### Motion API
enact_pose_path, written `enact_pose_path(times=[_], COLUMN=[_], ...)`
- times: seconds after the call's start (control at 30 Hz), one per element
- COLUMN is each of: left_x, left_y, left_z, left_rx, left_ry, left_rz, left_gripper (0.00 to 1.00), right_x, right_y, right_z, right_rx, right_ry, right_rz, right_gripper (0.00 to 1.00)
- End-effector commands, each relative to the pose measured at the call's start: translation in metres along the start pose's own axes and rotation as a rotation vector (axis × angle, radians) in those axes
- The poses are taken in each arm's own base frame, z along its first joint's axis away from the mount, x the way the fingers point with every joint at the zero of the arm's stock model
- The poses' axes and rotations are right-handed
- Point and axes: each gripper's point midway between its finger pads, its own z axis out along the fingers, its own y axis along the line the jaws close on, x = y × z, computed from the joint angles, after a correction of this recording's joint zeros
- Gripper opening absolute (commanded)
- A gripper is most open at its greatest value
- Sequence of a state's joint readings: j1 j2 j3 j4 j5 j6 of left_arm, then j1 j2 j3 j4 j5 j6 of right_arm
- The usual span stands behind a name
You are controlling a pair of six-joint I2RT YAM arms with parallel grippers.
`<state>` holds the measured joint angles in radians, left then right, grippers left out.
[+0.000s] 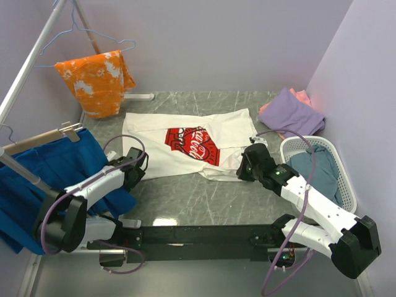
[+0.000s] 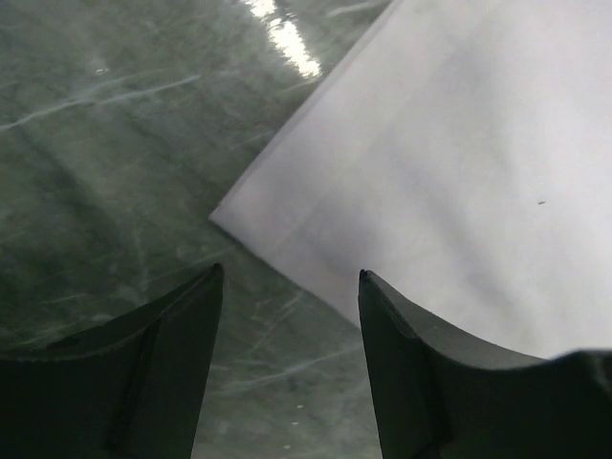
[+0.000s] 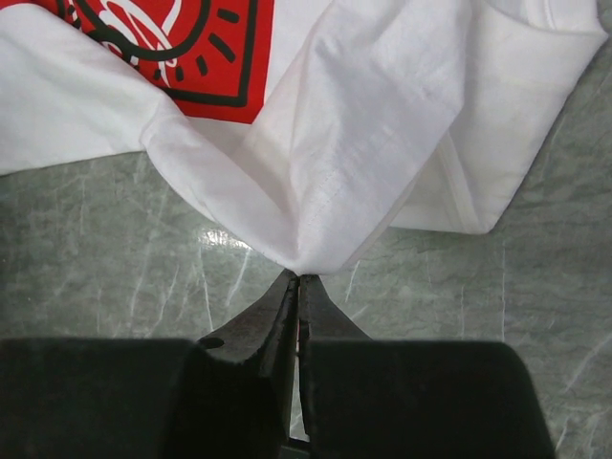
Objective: Fold and stack the t-shirts
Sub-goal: Grap the side of the flattened tshirt closest away from the robot with both arms
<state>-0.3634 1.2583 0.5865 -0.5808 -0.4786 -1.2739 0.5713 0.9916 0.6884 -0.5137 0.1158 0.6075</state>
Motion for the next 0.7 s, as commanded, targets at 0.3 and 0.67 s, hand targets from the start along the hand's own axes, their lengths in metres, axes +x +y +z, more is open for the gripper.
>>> enact_pose_path(times=[0.3,0.67], left_x=[-0.016,-0.024], left_y=[-0.004,0.000], left_z=[0.014,-0.007], left_rx=[0.000,0.069], left_ry=[-0.036,-0.042], left_rz=[-0.091,-0.058], left_gripper=[0.22,0.01], right_x=[-0.023,-0.019], right_y=[0.008,0.014], right_z=[-0.008,-0.022], right_rx=[-0.041,-0.093], right_ry=[-0.066,-0.046], right_rz=[0.012,-0.004], right_gripper=[0.08,0.05])
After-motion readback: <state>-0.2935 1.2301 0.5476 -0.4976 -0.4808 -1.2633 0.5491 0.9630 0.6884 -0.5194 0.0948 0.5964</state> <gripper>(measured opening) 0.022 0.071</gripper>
